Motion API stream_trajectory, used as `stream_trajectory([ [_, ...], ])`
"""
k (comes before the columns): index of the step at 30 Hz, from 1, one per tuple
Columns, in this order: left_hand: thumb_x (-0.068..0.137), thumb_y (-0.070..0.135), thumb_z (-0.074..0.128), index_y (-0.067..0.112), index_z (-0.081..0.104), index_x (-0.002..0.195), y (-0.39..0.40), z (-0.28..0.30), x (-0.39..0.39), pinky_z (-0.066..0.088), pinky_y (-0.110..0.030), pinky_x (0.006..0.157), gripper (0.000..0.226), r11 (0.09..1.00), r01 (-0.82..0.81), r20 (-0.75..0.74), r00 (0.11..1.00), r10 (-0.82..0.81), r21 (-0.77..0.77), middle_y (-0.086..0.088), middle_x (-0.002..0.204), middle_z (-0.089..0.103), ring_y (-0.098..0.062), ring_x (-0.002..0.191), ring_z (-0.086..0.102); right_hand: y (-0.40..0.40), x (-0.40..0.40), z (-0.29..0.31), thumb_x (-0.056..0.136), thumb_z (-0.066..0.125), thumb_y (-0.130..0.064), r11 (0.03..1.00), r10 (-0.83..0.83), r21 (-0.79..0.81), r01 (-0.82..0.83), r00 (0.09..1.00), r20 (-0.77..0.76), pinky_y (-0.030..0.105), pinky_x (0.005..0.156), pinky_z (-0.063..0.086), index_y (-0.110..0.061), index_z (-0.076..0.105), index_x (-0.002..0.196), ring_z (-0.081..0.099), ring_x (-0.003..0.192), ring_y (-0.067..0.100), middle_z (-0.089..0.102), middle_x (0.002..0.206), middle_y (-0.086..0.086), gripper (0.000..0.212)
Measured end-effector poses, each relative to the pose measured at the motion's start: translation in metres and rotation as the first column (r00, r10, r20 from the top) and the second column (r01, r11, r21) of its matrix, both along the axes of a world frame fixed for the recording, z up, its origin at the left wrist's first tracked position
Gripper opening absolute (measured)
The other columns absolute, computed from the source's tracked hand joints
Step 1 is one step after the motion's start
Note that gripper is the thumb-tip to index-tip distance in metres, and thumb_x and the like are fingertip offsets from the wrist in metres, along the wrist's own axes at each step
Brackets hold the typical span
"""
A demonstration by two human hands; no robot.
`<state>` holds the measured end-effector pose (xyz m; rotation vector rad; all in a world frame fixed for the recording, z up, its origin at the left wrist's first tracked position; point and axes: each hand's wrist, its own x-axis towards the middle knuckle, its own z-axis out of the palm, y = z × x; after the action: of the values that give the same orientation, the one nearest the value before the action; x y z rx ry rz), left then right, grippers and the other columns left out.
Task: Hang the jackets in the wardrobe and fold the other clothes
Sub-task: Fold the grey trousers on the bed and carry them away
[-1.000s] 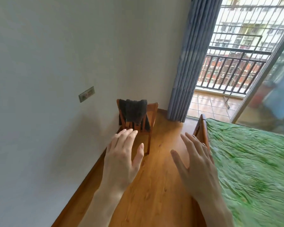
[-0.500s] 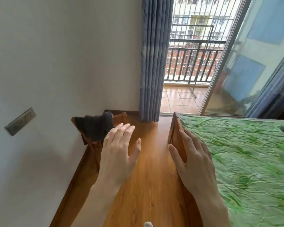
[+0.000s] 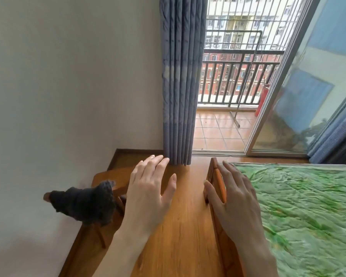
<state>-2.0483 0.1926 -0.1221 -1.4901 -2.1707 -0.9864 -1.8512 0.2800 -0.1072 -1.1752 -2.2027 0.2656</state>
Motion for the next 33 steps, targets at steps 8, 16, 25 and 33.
stream_trajectory([
  [8,0.102,0.056,0.044,0.022,0.065,0.14,0.136,-0.015,-0.064,0.043,-0.049,0.114,0.055,0.998,0.055,0.035,0.998,-0.055,0.005,-0.002,0.146,0.063,-0.027,0.136,0.058,0.122,-0.056,-0.01,0.1,0.04,-0.061,0.997,-0.064,0.039,0.063,0.998,0.006,0.045,0.121,0.036,-0.019,0.049,0.152,0.037,0.148,0.015,0.05,0.156,-0.002,0.067],
  [16,0.104,0.052,0.045,0.018,0.063,0.141,0.31,-0.013,-0.147,0.037,-0.045,0.116,0.054,0.984,0.178,0.02,0.984,-0.178,-0.018,-0.005,0.144,0.063,-0.027,0.136,0.057,0.281,-0.13,0.002,0.102,0.049,-0.057,0.99,-0.136,0.036,0.133,0.987,0.082,0.037,0.126,0.027,-0.022,0.046,0.154,0.037,0.149,0.014,0.046,0.159,-0.004,0.063],
  [25,0.106,0.055,0.039,0.018,0.062,0.142,0.491,0.003,-0.204,0.044,-0.05,0.114,0.056,0.948,0.318,0.098,0.943,-0.317,0.005,-0.005,0.144,0.064,-0.028,0.136,0.057,0.426,-0.186,0.018,0.102,0.04,-0.063,0.961,-0.274,0.048,0.272,0.959,0.064,0.037,0.124,0.029,-0.023,0.046,0.154,0.038,0.147,0.015,0.047,0.157,-0.006,0.066],
  [33,0.105,0.053,0.042,0.019,0.064,0.14,0.618,-0.009,-0.208,0.044,-0.05,0.111,0.054,0.913,0.408,0.103,0.909,-0.405,-0.011,-0.004,0.143,0.064,-0.027,0.134,0.059,0.543,-0.199,0.005,0.101,0.036,-0.066,0.921,-0.389,0.036,0.387,0.92,0.05,0.033,0.124,0.022,-0.023,0.047,0.153,0.036,0.15,0.014,0.048,0.157,-0.005,0.069],
])
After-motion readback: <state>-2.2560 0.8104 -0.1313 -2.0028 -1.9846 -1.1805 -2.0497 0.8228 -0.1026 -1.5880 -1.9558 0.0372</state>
